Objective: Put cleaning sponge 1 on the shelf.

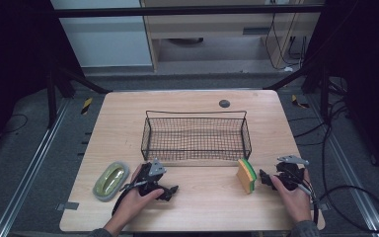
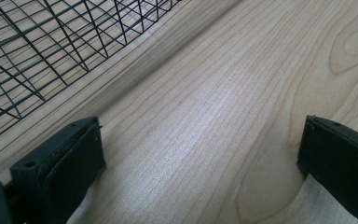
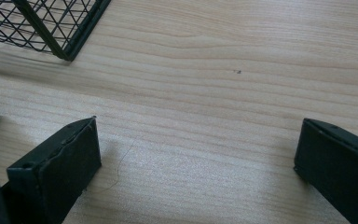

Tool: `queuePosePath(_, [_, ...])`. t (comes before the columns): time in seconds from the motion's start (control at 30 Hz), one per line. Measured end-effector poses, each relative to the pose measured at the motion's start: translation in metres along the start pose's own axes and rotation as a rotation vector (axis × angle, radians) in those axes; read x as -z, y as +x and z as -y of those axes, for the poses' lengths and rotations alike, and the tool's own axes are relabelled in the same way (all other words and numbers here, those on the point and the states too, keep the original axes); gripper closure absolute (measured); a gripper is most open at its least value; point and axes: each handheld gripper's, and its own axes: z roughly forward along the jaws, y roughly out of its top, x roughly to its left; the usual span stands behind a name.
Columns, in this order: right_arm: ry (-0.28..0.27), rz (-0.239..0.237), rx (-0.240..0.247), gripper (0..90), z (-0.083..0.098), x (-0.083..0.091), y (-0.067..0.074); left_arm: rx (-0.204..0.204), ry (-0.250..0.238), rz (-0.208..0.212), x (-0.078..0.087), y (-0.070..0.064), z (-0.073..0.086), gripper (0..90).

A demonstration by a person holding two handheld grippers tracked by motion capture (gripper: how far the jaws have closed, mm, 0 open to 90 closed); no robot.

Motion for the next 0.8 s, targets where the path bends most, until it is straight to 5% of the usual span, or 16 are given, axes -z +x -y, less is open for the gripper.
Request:
queuePosePath(0.27, [-0.001,-0.001,0.000,0.7,0.000,0.000,0.000,-0.019,-0.007,0.020,0.012,-0.007,-0.007,2.9])
queuePosePath(0.43, [-0.003,0.001,0.004,1.3,0.001,0.001,0.000,-0.031,0.007,-0.019,0.035,-0.006,-0.014,3.5])
queuePosePath(0.57, [-0.003,-0.004,0.011,1.4,0.001,0.002,0.000,-0.074,0.068,-0.063,0.059,0.002,-0.025,3.9])
queuePosePath(0.73, [-0.002,-0.008,0.016,1.5,0.001,0.002,0.000,-0.056,0.131,-0.131,0.089,0.021,-0.033,4.3])
queuePosePath(0.8, [-0.003,-0.012,0.019,1.6,0.001,0.002,-0.001,-0.010,0.138,-0.136,0.102,0.033,-0.035,5.0])
